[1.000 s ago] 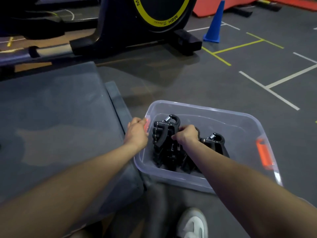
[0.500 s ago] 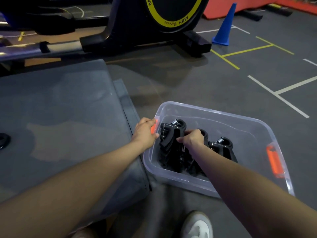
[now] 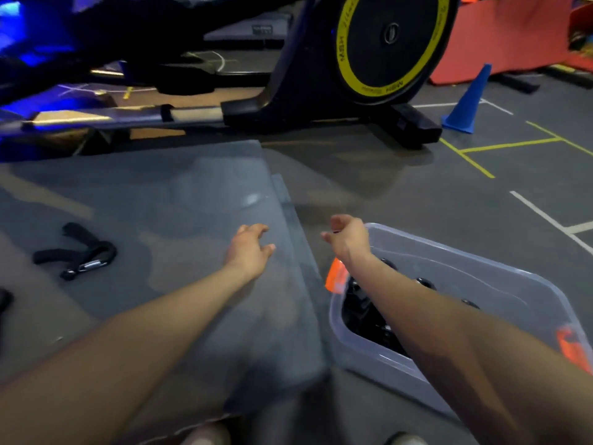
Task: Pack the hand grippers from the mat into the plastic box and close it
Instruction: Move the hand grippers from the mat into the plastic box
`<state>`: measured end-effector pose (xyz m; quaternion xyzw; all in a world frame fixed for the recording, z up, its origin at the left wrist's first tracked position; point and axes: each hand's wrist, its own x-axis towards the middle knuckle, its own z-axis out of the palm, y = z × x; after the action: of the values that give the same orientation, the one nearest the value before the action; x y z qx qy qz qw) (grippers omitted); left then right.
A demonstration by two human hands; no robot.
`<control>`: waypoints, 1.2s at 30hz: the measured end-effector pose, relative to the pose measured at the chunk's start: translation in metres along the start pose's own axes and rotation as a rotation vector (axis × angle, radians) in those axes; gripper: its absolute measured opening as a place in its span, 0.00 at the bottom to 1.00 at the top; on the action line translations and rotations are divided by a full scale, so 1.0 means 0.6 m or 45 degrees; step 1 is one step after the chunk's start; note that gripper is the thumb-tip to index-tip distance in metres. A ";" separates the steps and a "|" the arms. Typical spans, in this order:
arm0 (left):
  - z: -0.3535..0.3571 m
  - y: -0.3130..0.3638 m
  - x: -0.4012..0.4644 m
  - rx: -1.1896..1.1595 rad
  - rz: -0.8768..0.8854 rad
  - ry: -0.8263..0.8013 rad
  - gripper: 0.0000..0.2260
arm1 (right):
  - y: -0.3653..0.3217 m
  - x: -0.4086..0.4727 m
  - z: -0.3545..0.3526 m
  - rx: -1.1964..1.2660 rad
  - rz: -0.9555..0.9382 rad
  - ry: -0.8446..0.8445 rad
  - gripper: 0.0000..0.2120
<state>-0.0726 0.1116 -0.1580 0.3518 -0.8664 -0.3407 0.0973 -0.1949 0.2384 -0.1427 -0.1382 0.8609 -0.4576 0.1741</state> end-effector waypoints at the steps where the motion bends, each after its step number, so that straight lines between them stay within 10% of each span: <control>1: -0.021 -0.024 0.000 0.000 -0.034 0.030 0.20 | -0.017 0.000 0.024 0.004 -0.017 -0.028 0.23; 18: -0.238 -0.344 0.022 0.416 -0.520 0.192 0.22 | -0.170 -0.066 0.463 -0.197 -0.312 -0.587 0.24; 36: -0.205 -0.374 0.029 0.795 -0.406 0.108 0.12 | -0.167 -0.040 0.490 -0.140 -0.299 -0.630 0.22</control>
<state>0.0868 -0.0812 -0.2152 0.5093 -0.8582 -0.0554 -0.0336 -0.0400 -0.0240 -0.2076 -0.3539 0.7938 -0.3796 0.3172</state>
